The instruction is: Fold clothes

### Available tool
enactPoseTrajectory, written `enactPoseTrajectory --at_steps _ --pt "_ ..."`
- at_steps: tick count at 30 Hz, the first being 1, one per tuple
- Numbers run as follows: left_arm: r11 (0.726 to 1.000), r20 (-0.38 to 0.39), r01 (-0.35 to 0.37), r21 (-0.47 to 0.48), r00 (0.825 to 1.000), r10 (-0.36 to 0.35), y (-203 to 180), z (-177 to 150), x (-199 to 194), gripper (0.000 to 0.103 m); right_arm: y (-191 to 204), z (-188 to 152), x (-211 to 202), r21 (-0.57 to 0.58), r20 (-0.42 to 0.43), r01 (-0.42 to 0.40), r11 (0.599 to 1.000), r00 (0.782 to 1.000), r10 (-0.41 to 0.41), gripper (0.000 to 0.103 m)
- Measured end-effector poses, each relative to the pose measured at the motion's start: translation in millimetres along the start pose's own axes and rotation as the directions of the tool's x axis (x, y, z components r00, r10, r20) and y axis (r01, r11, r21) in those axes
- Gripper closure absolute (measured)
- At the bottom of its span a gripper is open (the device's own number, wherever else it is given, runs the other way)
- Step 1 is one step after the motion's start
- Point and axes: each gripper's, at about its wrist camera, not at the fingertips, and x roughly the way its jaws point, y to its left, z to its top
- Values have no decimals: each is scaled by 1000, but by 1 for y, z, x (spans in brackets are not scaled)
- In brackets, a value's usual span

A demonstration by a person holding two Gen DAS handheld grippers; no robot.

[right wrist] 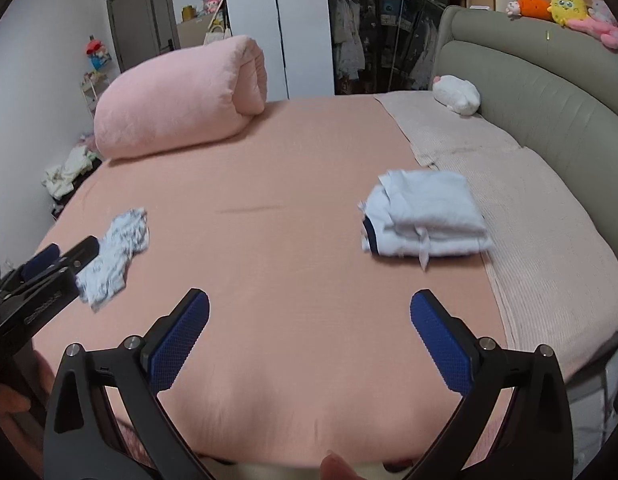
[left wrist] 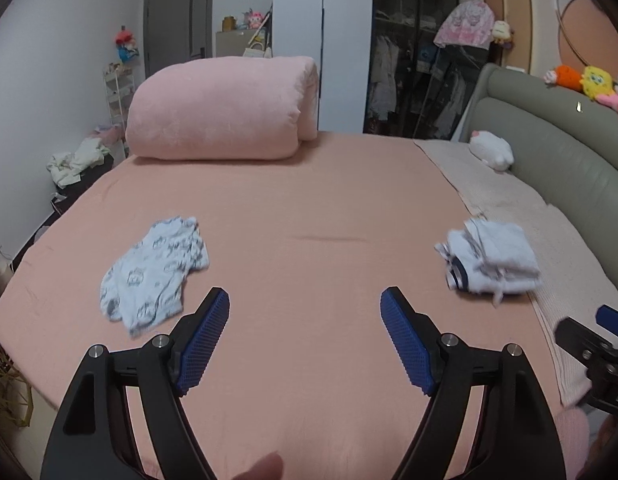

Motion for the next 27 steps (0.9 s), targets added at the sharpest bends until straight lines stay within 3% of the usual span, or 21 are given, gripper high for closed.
enactPoseTrajectory --at_steps 11,18,27 --pt "999 -56 45 -26 997 -46 -12 -75 -38 23 4 -78 -38 -22 -57 45 999 997 -46 1" --pt "998 -96 53 -24 994 -55 -18 -83 -37 23 -8 -100 -41 2 -90 39 999 995 -38 1" --pt "997 -101 62 -37 993 -66 -28 -90 -33 23 -6 -100 -33 -24 -92 54 998 994 -56 1"
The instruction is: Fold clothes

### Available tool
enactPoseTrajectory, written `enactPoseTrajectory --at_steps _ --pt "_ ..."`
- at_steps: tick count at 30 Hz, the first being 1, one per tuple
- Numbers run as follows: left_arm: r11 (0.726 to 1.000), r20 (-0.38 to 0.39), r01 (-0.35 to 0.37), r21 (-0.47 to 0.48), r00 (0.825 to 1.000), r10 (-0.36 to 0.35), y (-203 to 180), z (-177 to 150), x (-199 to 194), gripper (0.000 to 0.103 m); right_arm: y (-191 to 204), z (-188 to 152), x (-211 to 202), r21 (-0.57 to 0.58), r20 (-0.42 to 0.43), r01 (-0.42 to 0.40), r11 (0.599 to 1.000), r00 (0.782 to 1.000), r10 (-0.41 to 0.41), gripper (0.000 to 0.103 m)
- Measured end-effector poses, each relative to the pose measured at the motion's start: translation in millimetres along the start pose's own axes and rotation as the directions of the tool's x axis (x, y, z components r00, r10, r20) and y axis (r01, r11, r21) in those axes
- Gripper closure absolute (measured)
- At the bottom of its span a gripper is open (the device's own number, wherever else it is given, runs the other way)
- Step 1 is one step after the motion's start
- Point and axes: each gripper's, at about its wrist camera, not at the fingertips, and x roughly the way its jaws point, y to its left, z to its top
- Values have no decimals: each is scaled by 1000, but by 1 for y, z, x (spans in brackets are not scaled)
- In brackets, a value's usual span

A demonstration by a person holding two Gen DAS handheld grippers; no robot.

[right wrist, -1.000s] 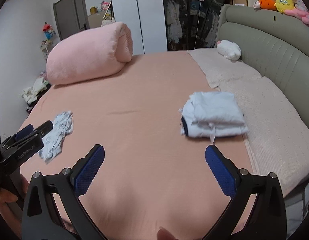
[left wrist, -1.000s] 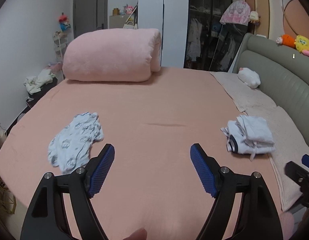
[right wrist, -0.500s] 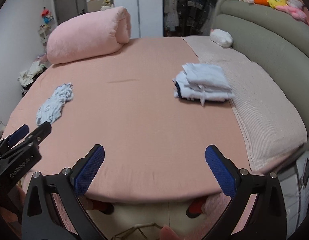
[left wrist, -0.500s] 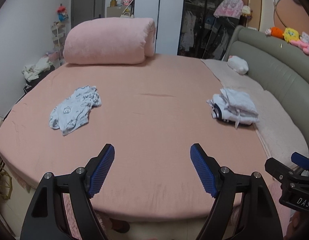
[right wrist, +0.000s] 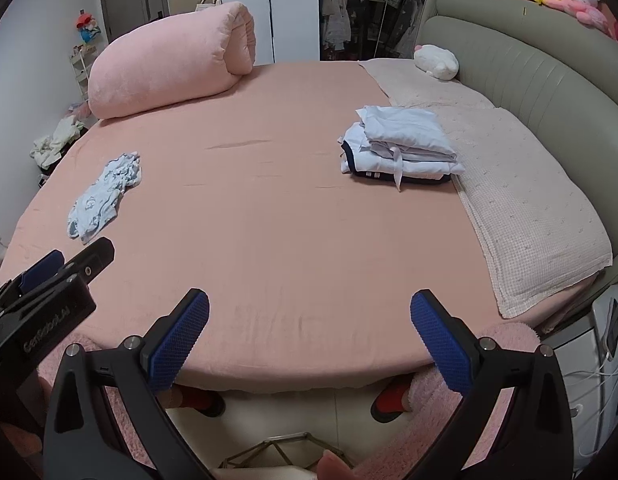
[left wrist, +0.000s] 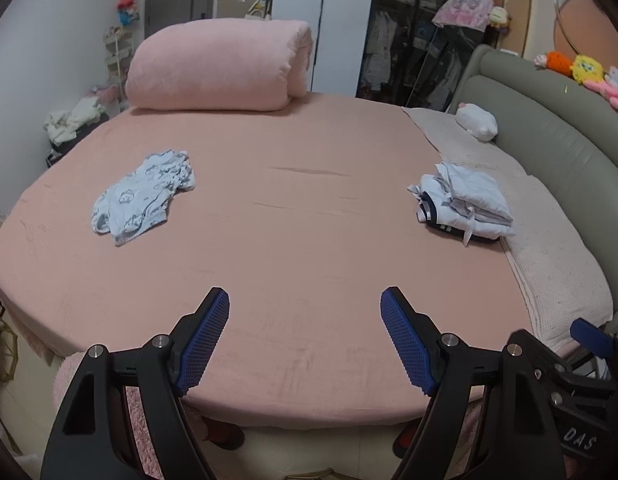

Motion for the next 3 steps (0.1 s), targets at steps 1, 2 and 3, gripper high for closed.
enactPoseTrajectory --at_steps 1,2,3 --pt "1000 0 0 9 1000 0 -2 0 0 23 0 0 1 7 -5 -2 1000 1000 2 1" --pt "1000 -1 3 13 1000 -3 -2 0 1 23 -1 0 2 15 -10 -8 1000 1000 8 1" --pt "1000 -3 8 14 1000 -8 -3 0 1 23 -1 0 2 22 -11 -9 1000 1000 10 1"
